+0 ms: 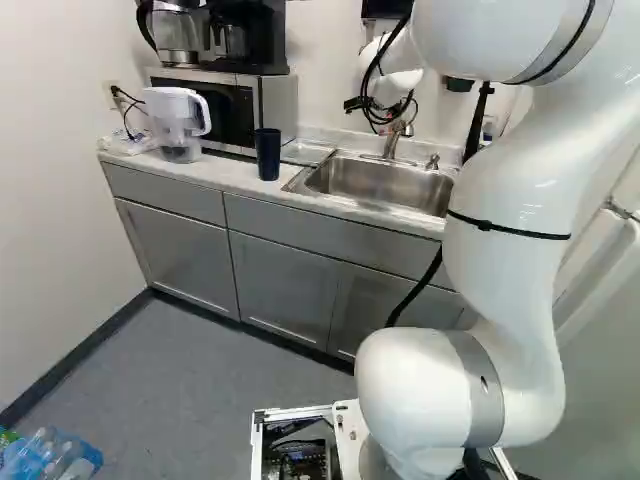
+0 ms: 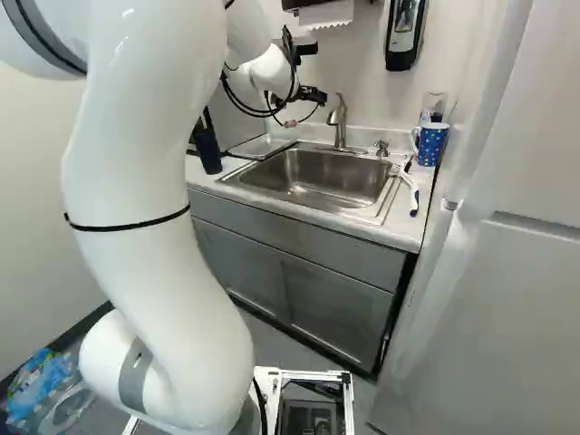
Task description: Rinse the cup and place it in the tray
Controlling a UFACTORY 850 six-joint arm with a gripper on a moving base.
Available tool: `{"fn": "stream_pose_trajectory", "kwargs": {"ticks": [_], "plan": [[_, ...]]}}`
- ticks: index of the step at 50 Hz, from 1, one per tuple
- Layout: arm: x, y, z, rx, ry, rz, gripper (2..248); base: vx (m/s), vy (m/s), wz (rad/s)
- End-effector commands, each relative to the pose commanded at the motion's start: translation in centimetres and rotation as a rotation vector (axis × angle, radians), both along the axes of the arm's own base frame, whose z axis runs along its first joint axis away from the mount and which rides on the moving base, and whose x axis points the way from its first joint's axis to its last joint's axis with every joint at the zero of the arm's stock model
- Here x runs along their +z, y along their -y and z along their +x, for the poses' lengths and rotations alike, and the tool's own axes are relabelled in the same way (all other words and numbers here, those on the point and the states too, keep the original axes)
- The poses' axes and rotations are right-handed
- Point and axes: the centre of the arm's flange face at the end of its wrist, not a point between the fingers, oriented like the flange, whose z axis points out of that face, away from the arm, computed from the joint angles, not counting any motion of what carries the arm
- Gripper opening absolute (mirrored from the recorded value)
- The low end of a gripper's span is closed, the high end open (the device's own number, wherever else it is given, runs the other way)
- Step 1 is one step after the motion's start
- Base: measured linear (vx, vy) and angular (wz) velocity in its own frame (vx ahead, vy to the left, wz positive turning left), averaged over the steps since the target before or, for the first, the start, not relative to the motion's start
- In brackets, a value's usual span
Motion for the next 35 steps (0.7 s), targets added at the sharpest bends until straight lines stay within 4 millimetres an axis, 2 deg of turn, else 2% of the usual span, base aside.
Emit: {"fn": "stream_pose_trajectory", "kwargs": {"ticks": [35], "plan": [[-0.2,2.0,1.8,-0.026,0.008,-0.001,247,0.000,0.000,0.000]]}}
